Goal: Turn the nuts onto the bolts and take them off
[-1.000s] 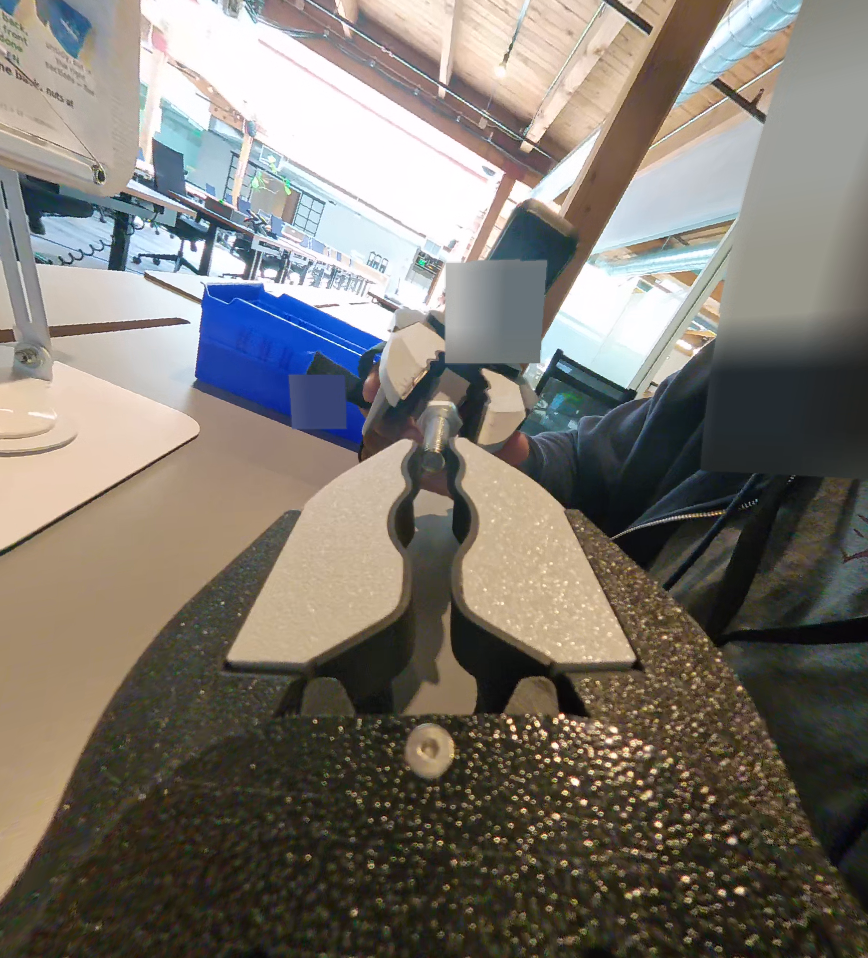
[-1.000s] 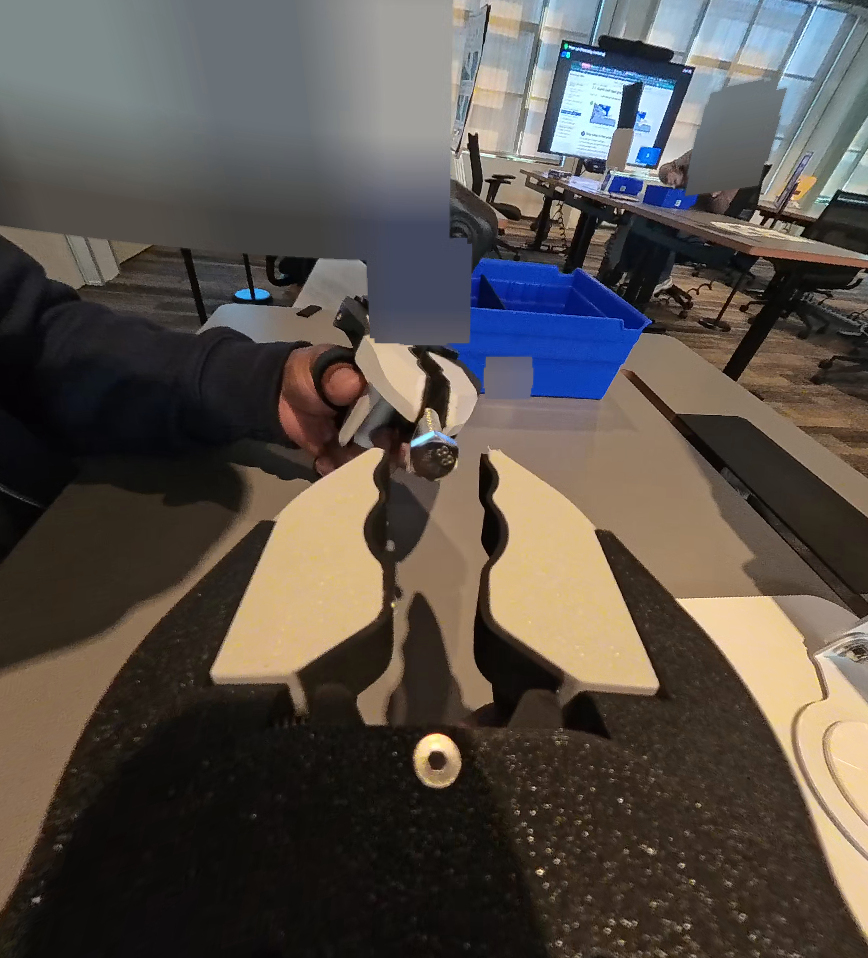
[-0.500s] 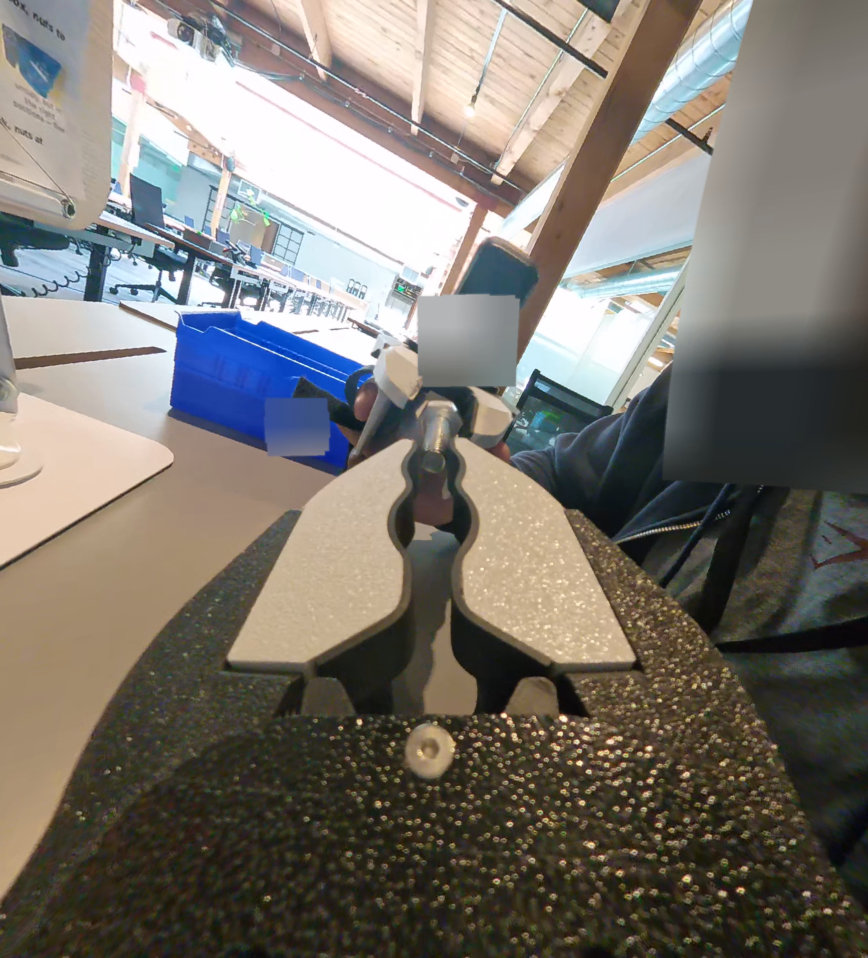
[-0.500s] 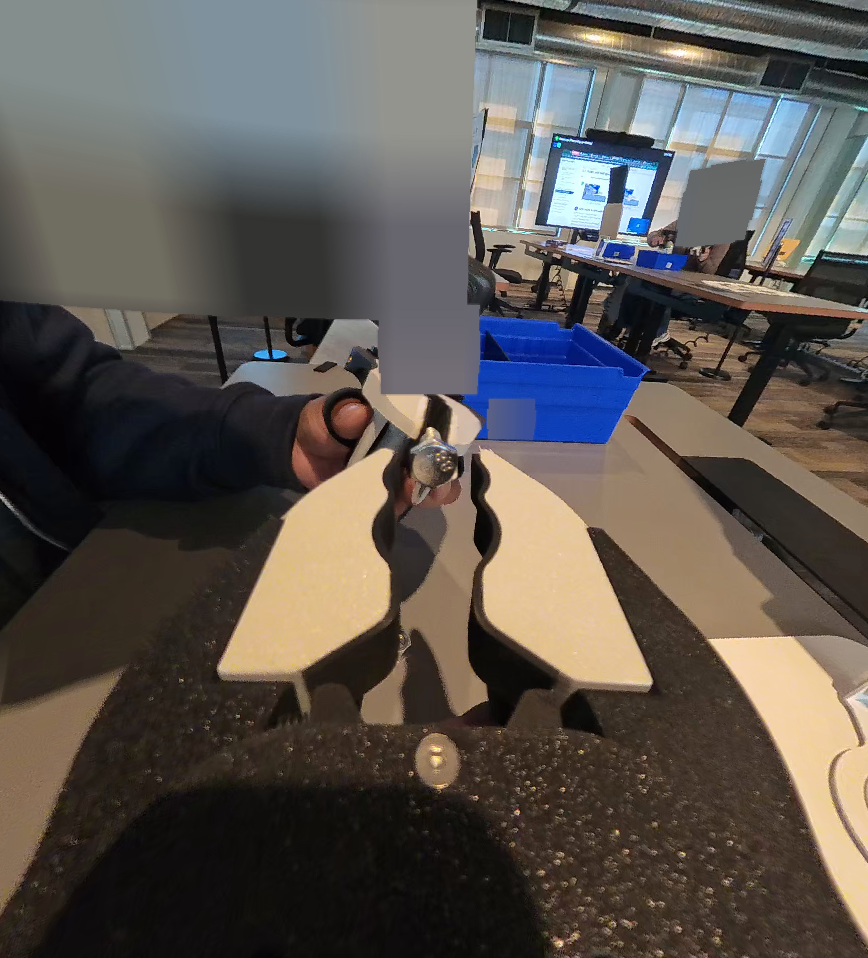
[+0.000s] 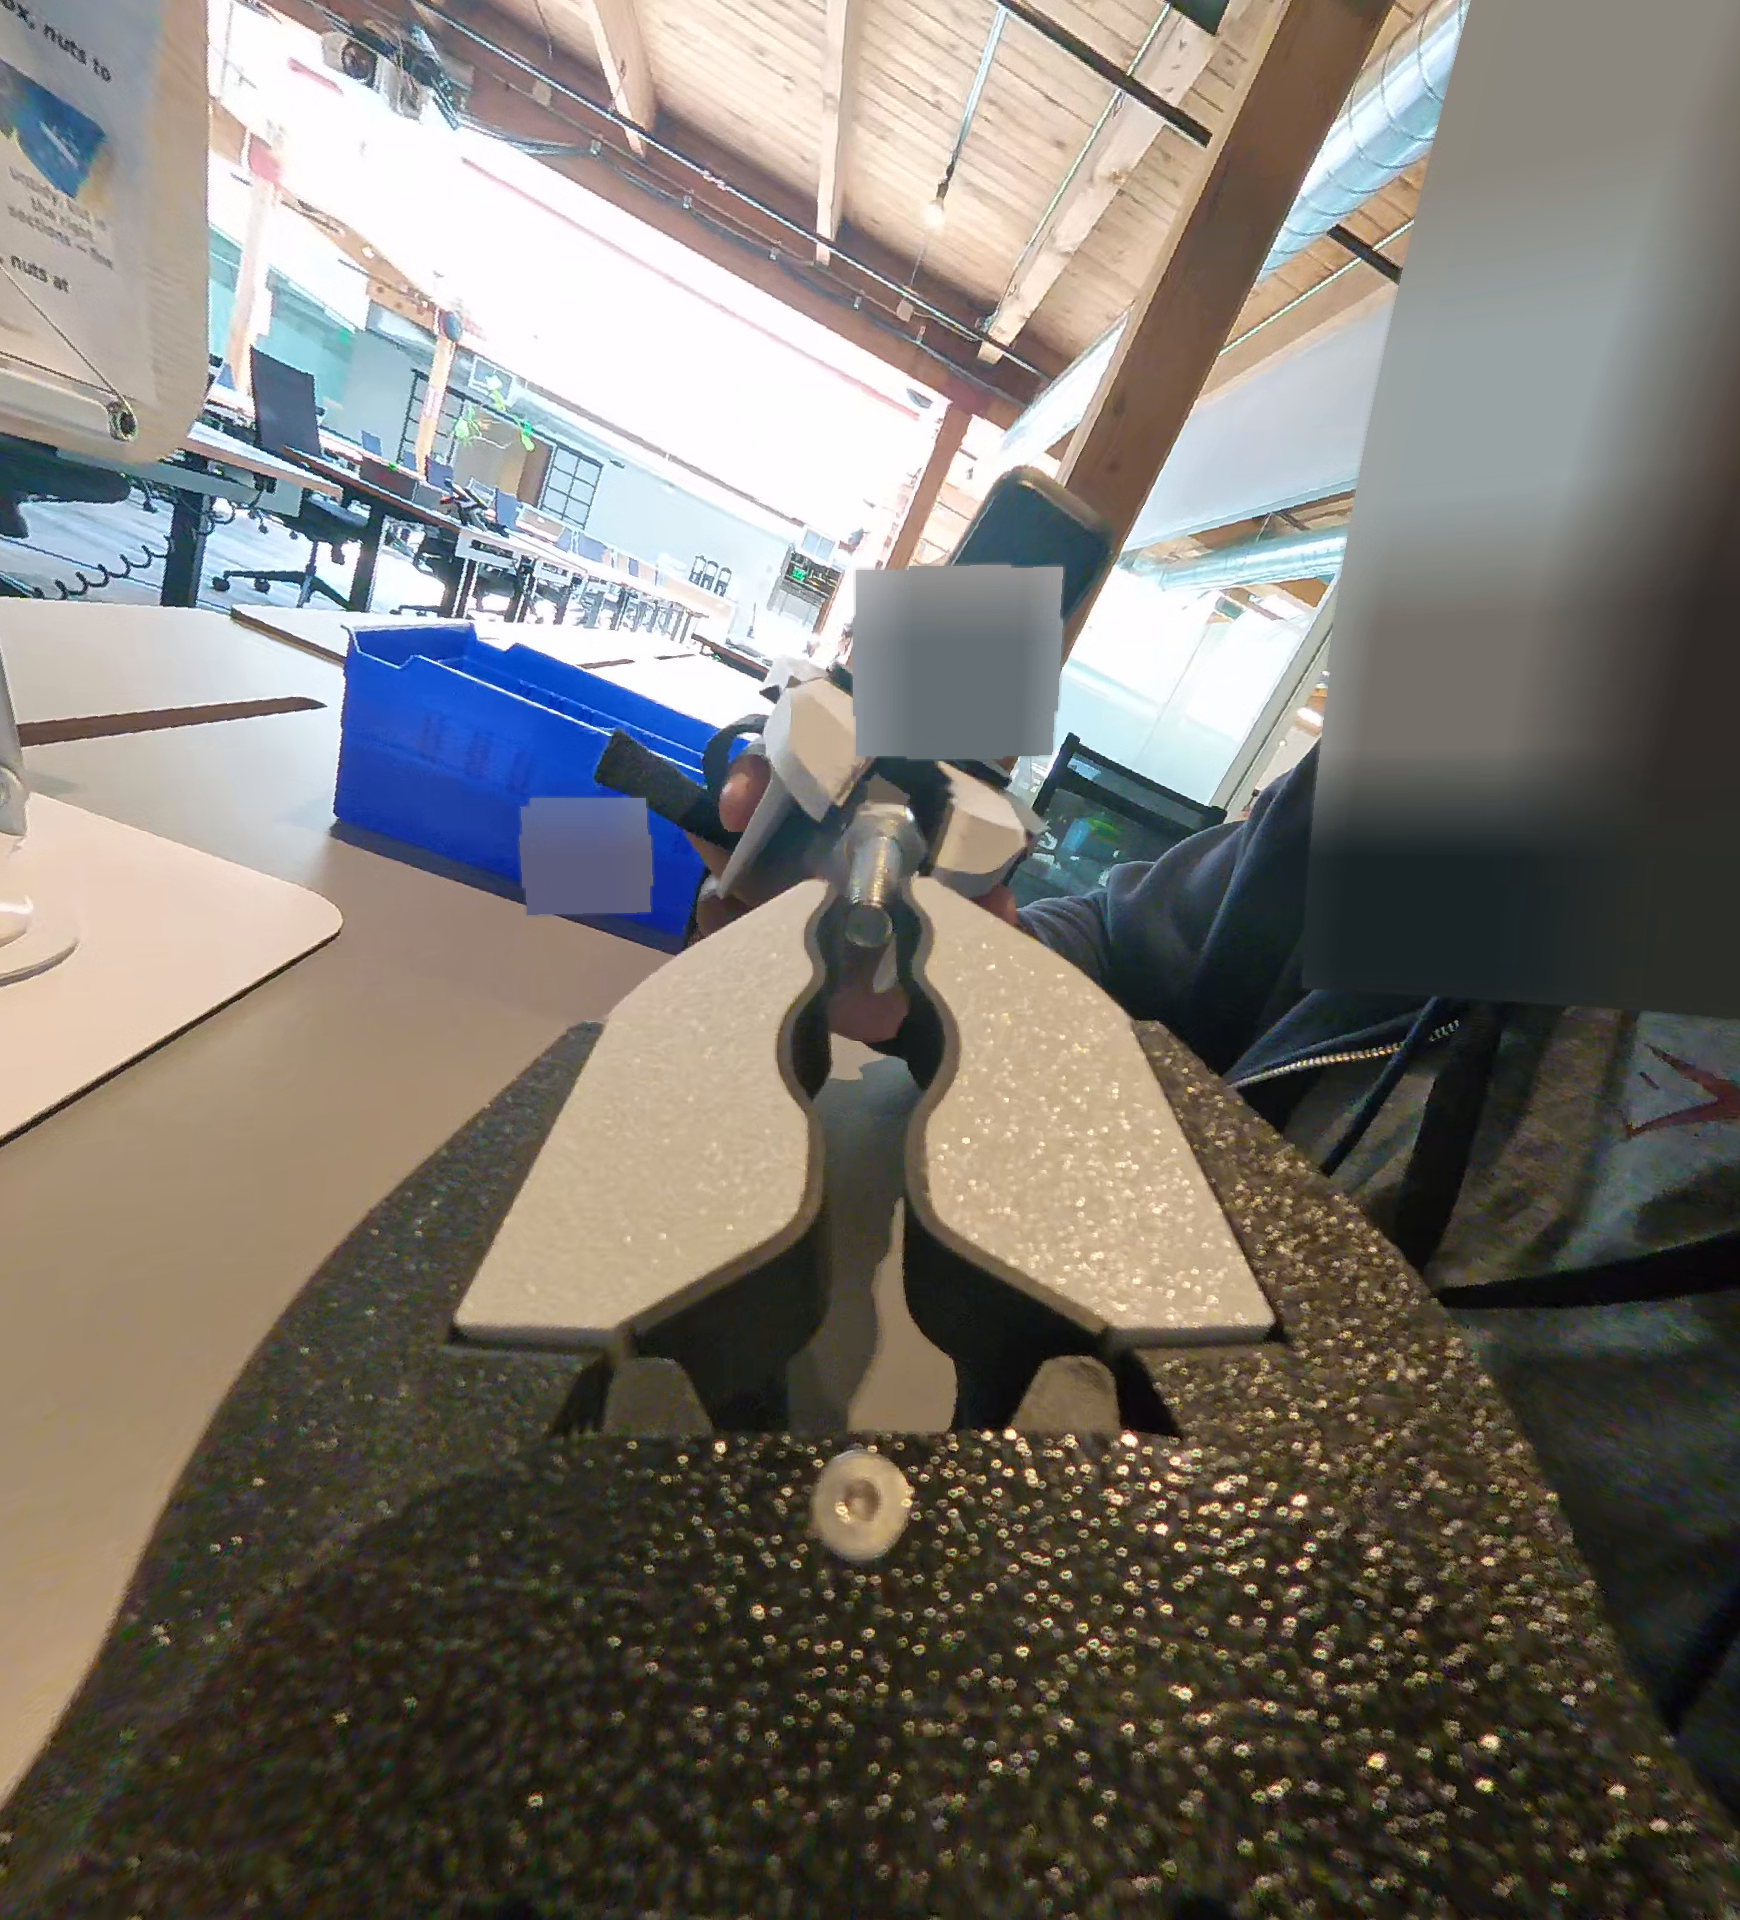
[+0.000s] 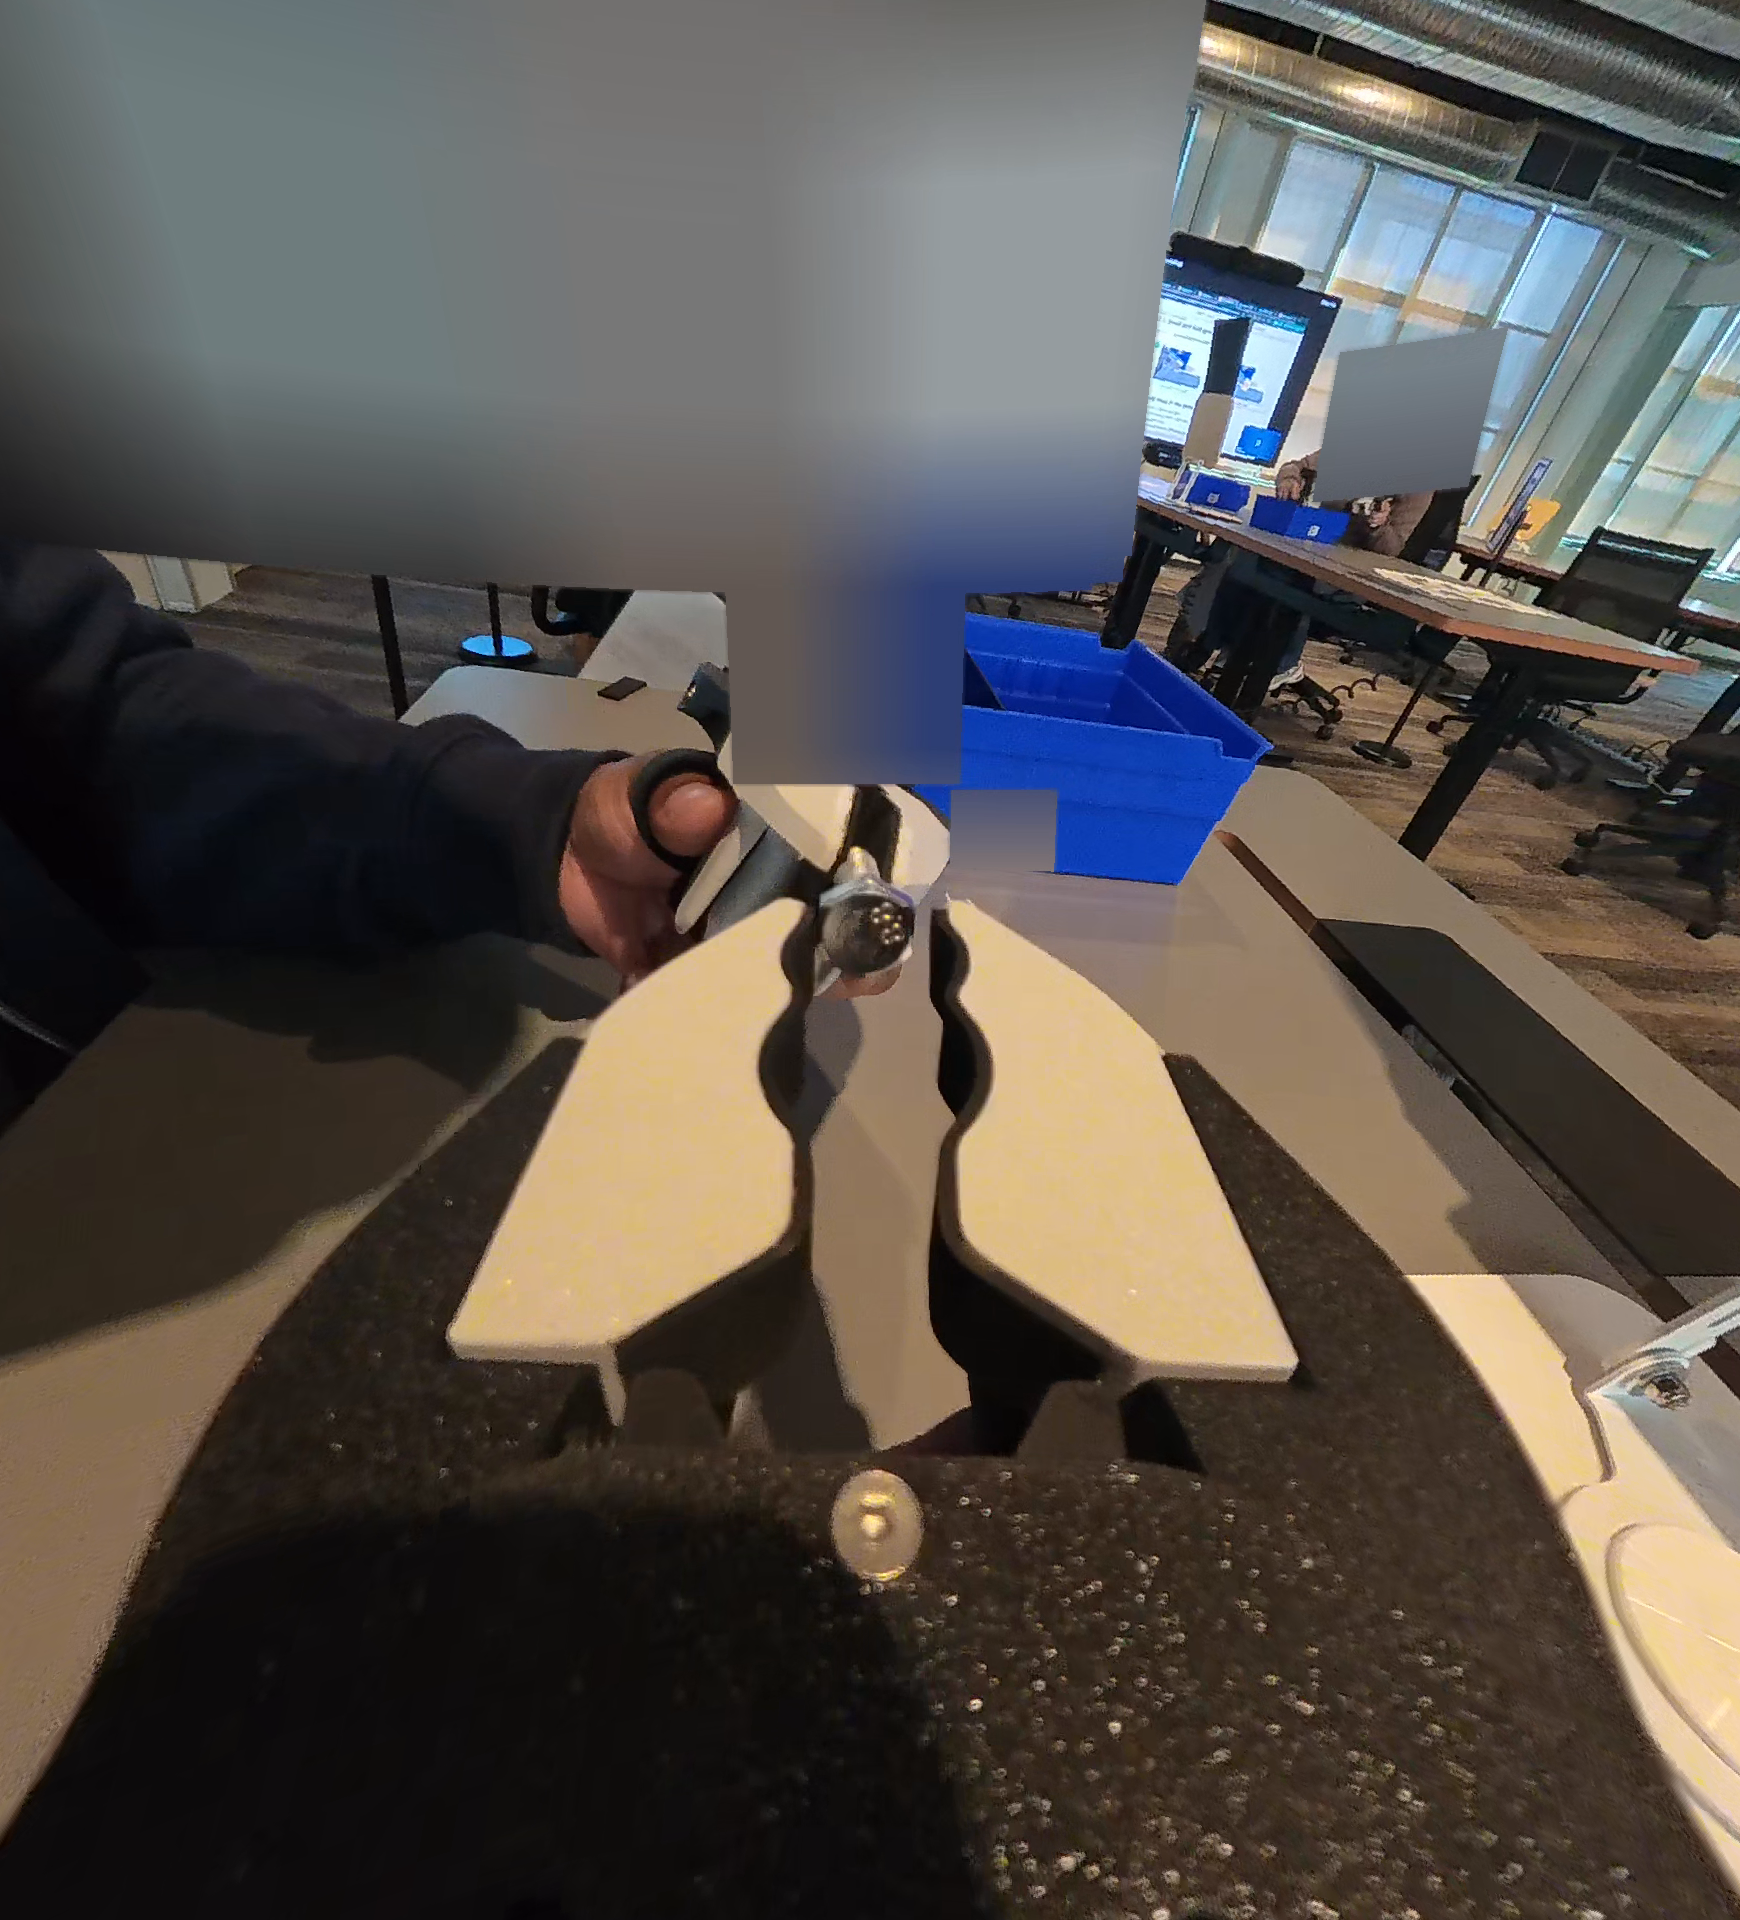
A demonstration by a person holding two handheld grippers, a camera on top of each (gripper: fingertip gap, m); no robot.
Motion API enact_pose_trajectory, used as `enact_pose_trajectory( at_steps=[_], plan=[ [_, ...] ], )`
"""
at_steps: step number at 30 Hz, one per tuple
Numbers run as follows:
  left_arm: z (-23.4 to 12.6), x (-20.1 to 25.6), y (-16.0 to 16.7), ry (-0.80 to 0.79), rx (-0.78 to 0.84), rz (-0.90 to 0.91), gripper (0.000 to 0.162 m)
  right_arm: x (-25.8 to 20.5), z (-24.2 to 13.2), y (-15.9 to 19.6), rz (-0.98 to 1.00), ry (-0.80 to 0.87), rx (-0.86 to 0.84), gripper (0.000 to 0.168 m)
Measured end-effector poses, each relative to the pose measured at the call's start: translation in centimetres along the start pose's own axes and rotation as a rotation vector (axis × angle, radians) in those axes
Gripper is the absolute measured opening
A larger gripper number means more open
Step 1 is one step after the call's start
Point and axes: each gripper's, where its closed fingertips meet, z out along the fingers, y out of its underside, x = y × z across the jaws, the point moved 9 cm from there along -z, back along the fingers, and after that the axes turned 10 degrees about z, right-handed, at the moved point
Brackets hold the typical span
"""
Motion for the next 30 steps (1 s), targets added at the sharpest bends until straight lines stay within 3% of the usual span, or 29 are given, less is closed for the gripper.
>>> enact_pose_trajectory(
  at_steps=[30],
  plan=[
    [0.10, 0.10, 0.08, 0.005, -0.008, 0.010, 0.009, -0.32, 0.15, -0.26, -0.059, 0.009, -0.048, 0.017]
  ],
)
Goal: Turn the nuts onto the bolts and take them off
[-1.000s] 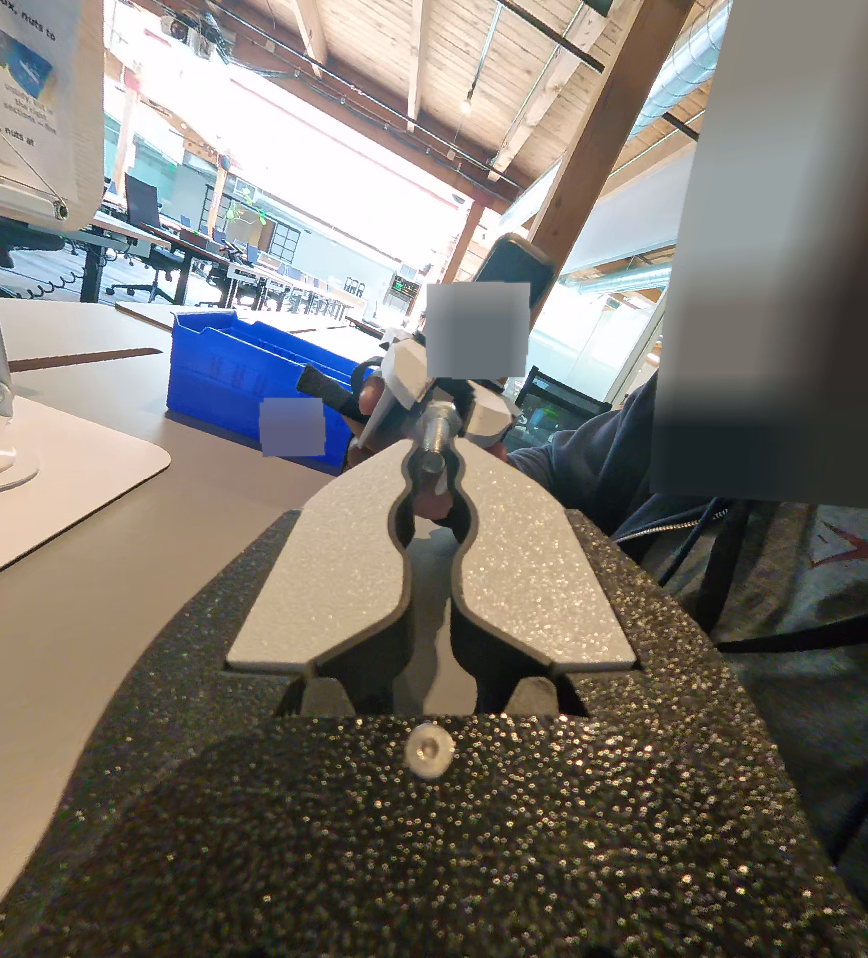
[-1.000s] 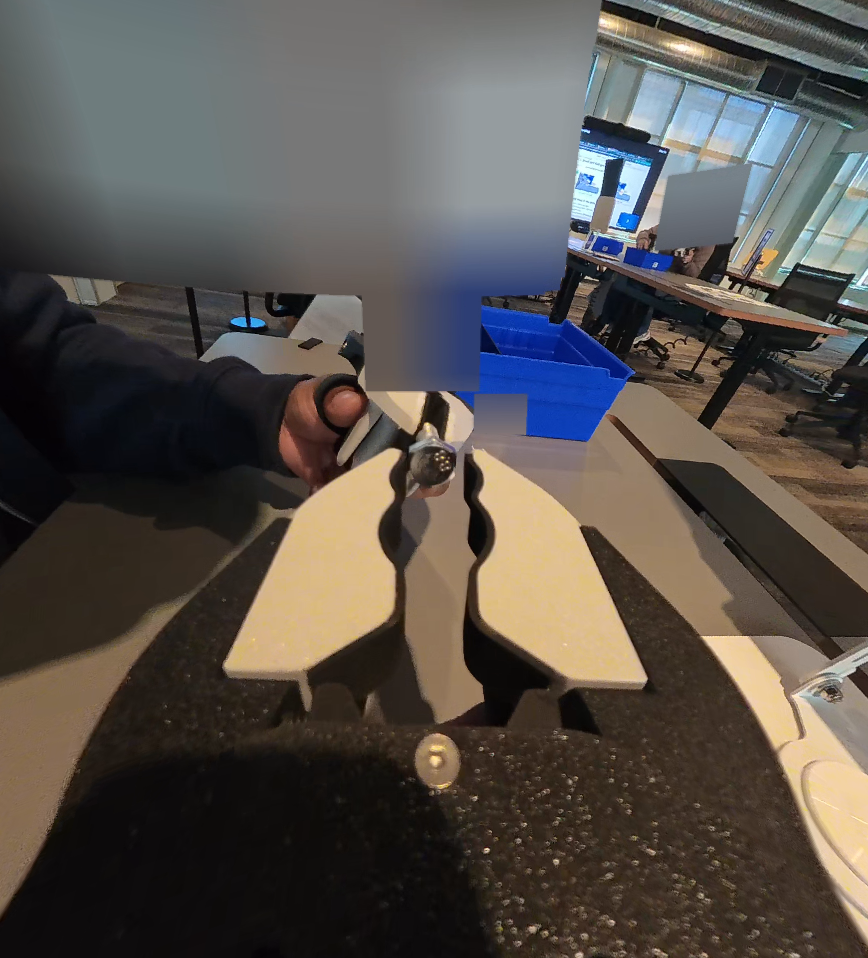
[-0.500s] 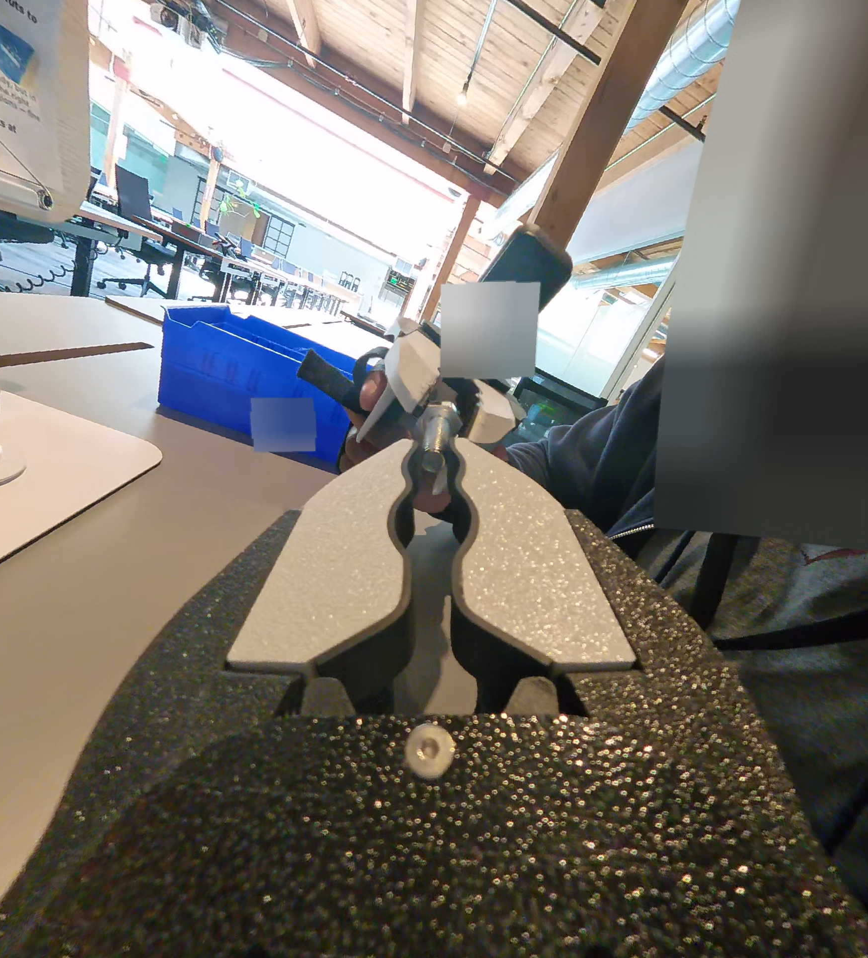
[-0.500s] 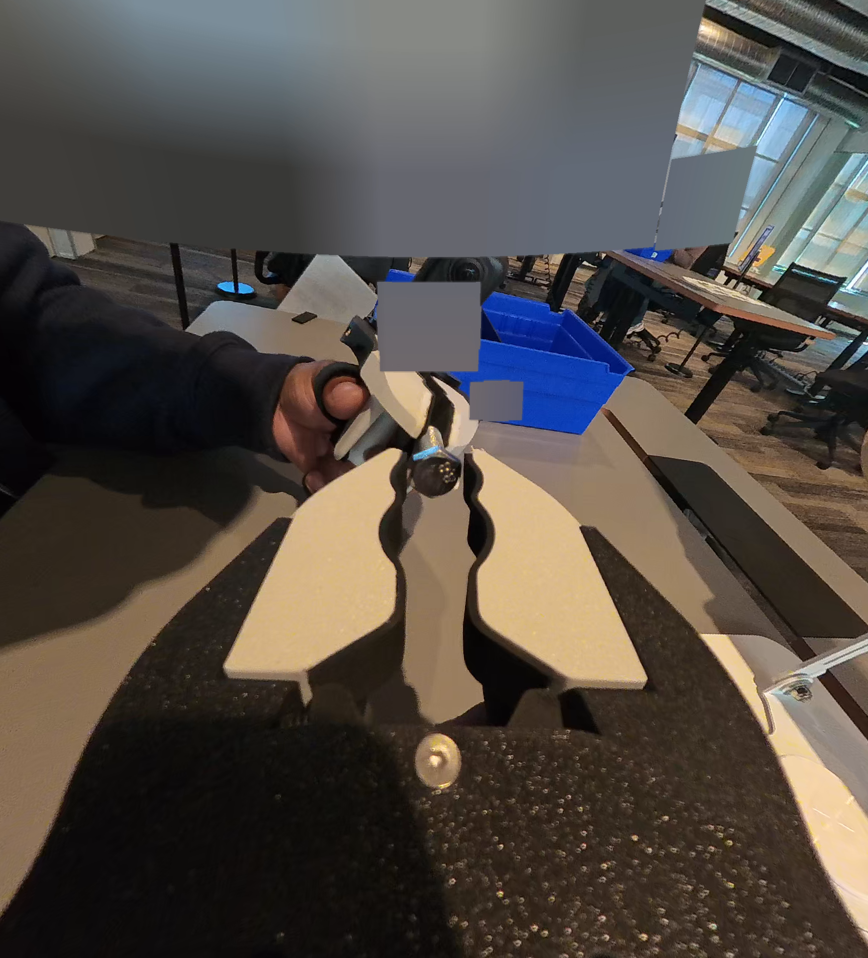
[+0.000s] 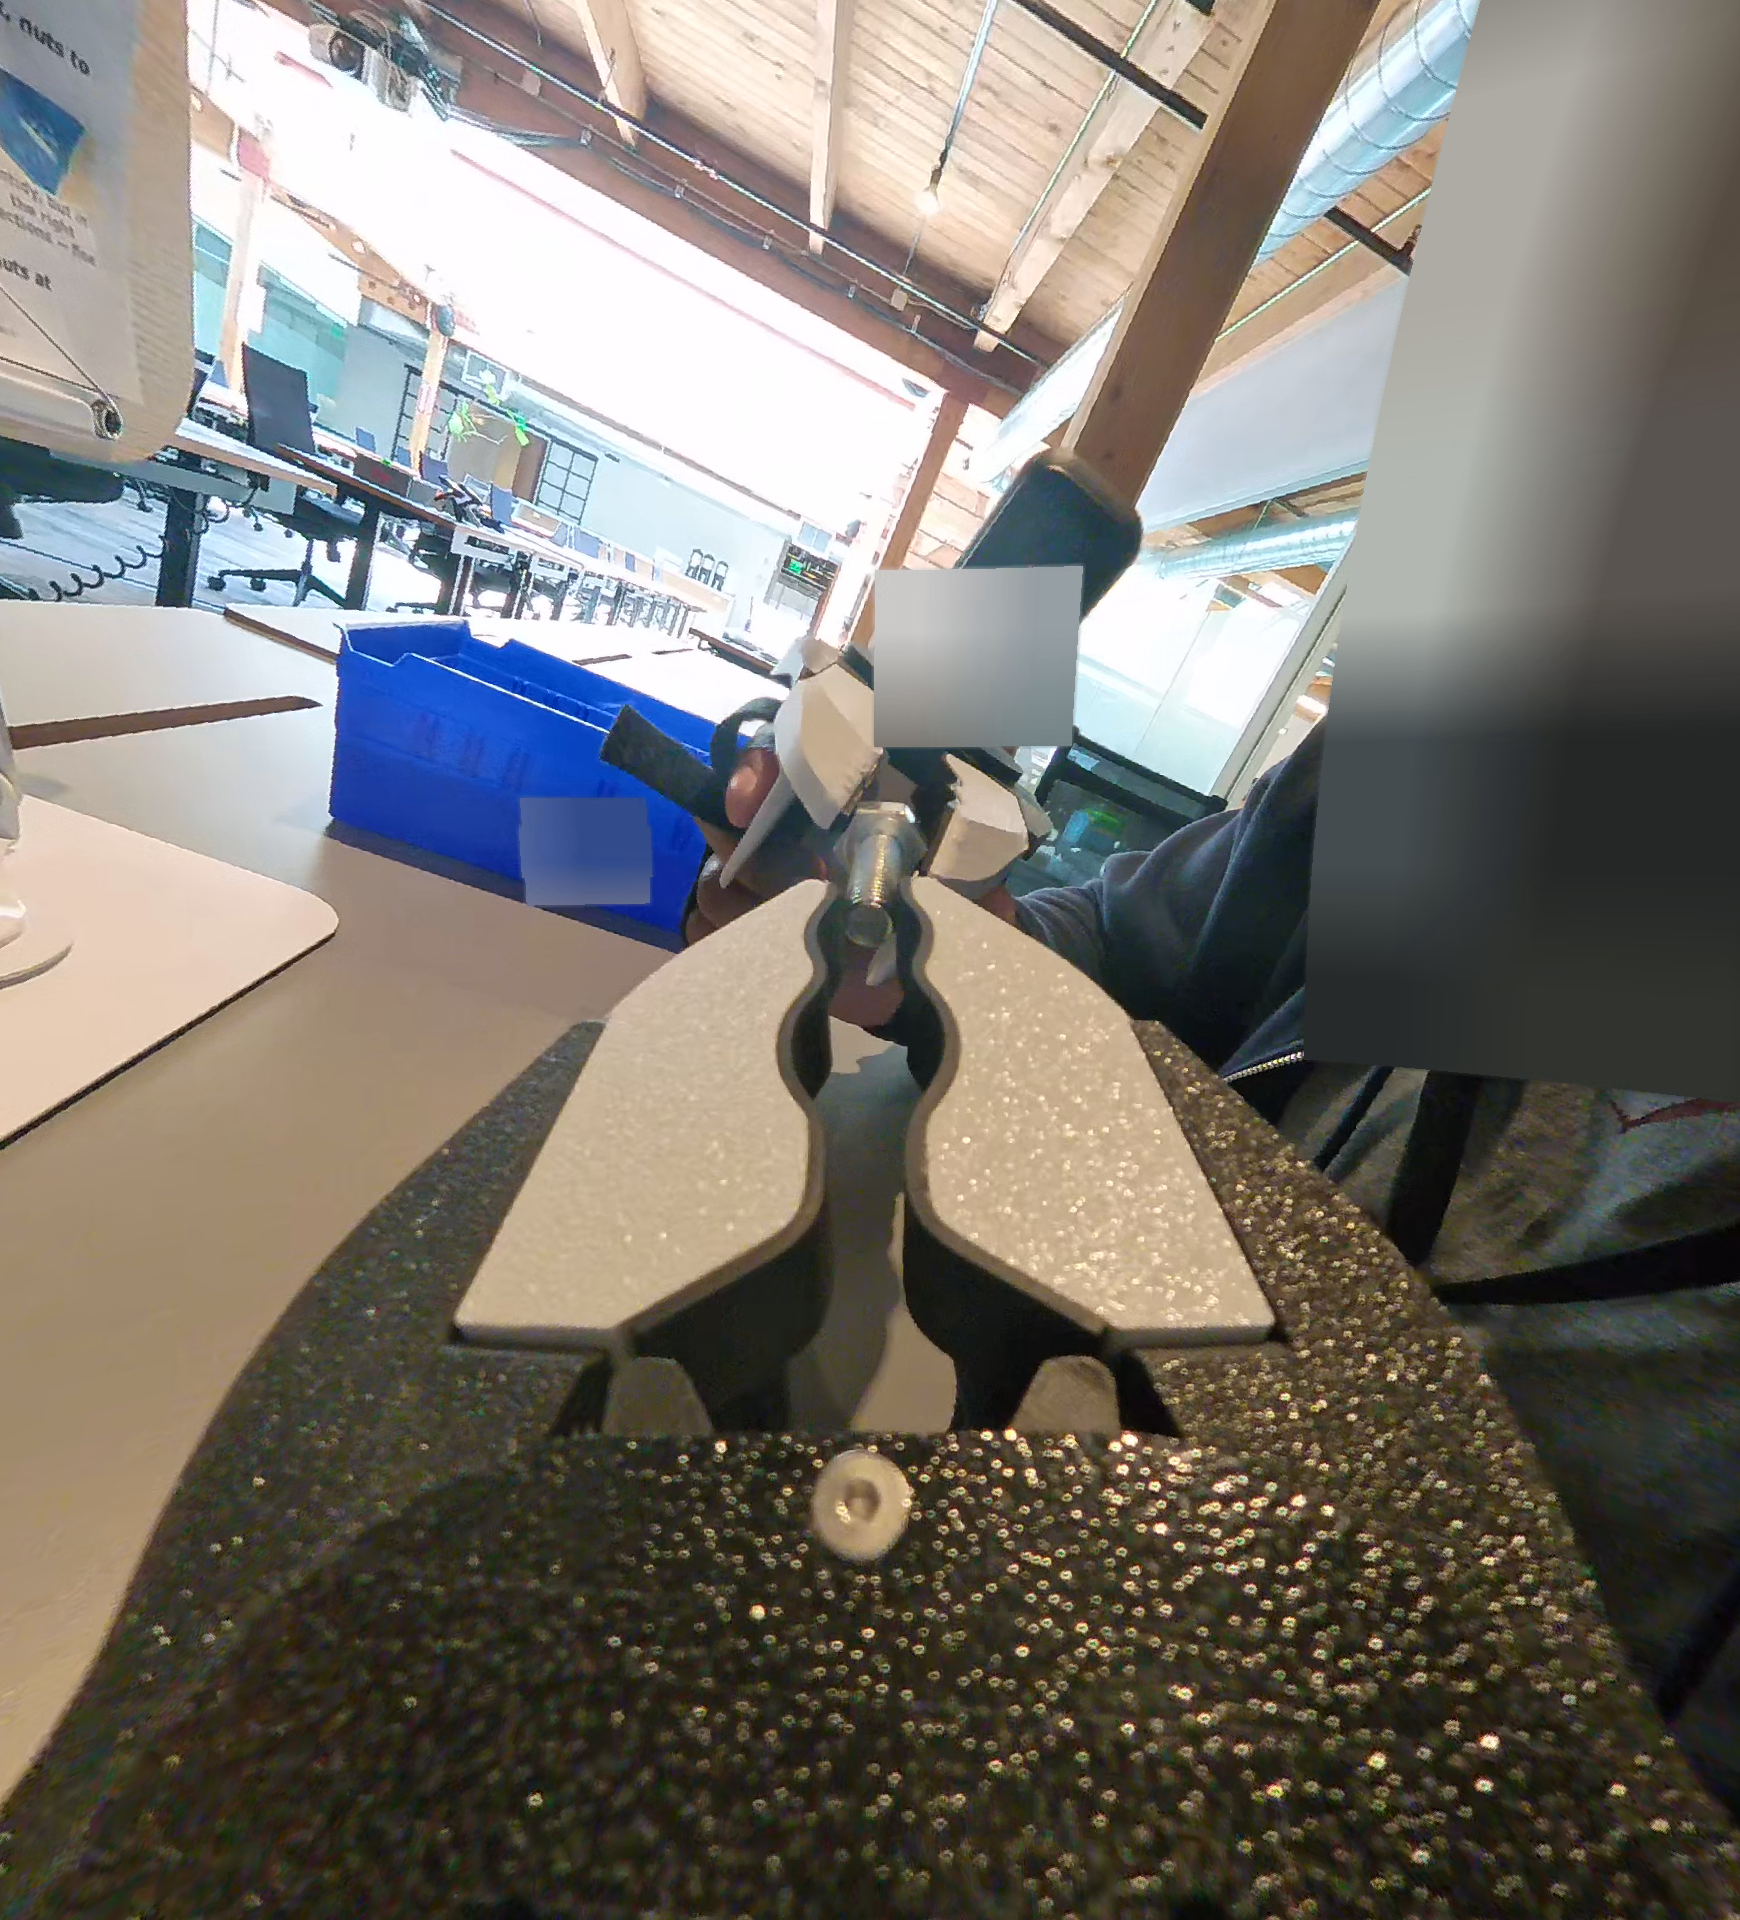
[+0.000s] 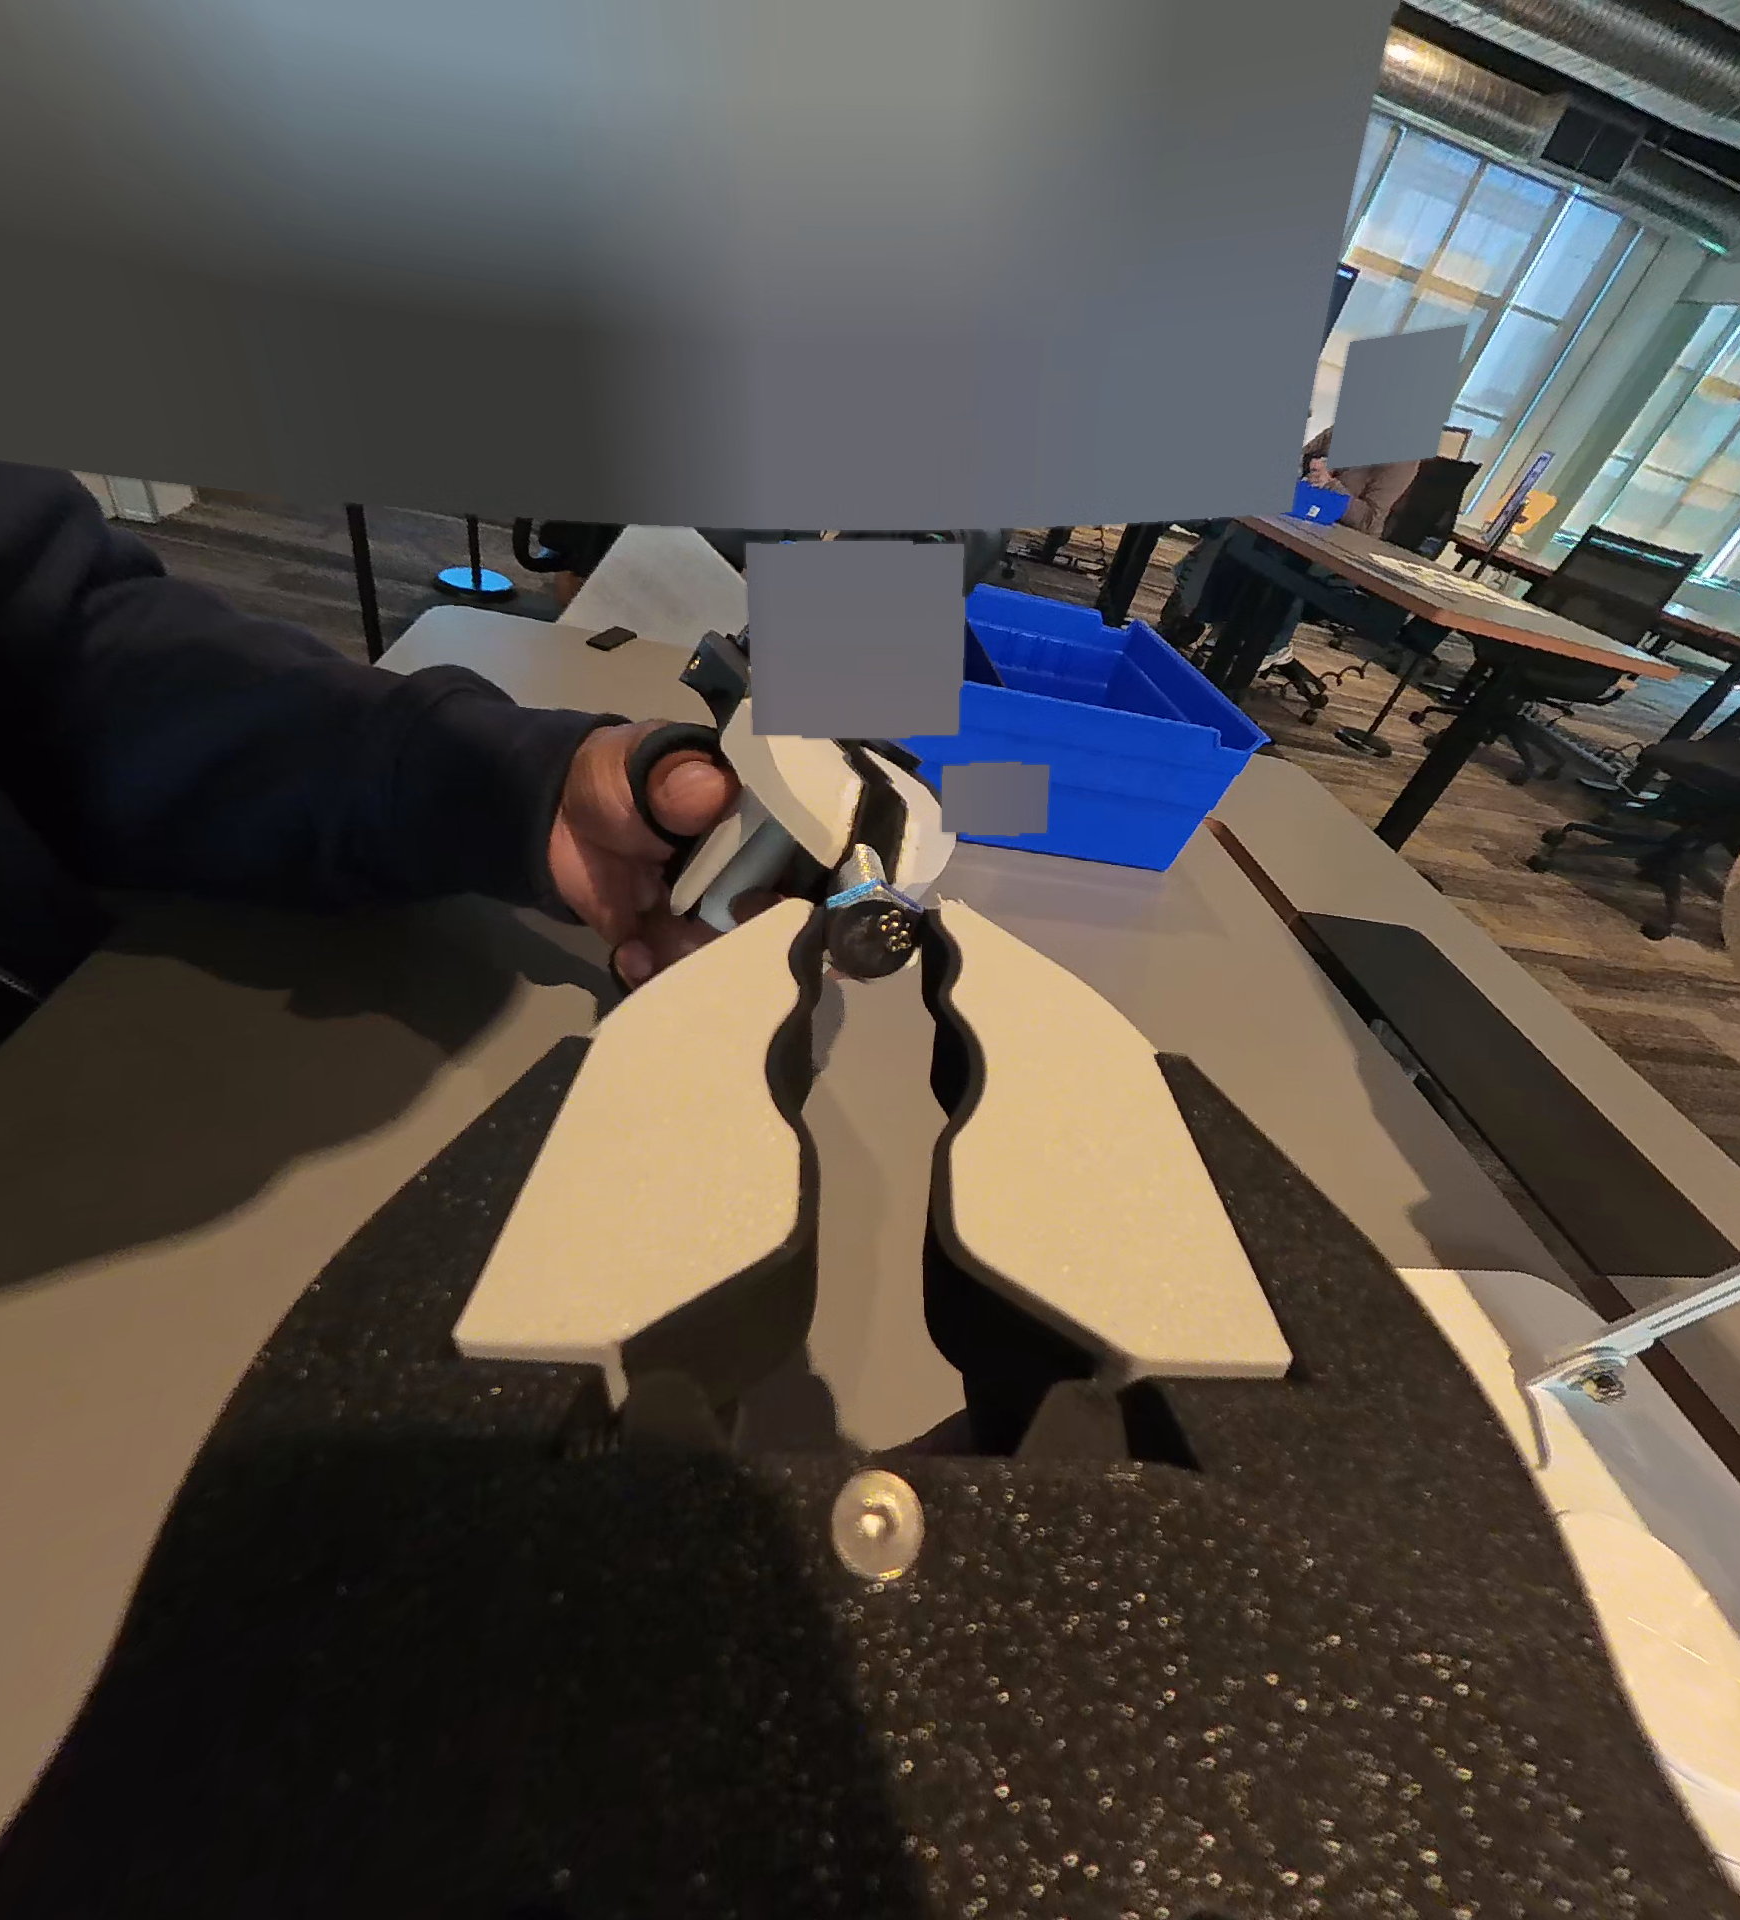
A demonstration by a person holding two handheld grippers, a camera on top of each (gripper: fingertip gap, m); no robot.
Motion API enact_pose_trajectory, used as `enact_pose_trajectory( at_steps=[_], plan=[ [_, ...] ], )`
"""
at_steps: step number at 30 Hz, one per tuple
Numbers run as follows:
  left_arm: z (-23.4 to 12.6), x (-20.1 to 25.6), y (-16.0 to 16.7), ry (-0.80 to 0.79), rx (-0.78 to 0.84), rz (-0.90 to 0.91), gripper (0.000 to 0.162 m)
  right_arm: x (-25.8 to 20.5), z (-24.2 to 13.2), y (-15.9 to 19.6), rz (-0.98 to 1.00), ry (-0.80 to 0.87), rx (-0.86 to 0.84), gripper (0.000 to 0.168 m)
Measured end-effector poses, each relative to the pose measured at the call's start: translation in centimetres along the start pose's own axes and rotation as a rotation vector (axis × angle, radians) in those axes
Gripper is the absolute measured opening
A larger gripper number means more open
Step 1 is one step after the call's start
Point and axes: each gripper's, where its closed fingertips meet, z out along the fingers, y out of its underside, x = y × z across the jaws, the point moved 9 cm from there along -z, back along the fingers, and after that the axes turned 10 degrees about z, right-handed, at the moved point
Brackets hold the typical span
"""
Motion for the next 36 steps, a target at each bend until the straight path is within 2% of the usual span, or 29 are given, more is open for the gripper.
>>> enact_pose_trajectory(
  at_steps=[32, 34, 36],
  plan=[
    [0.13, 0.02, -0.06, 0.002, -0.018, 0.005, 0.009, -0.08, -0.03, 0.30, 0.002, -0.004, 0.011, 0.016],
    [0.00, -0.09, -0.25, -0.009, 0.002, -0.006, 0.020, 0.04, -0.10, 0.46, 0.015, -0.007, 0.015, 0.016],
    [-0.56, -0.08, -0.70, -0.010, 0.016, 0.006, 0.022, 0.21, -0.34, 0.58, 0.035, -0.008, 0.030, 0.016]
  ],
)
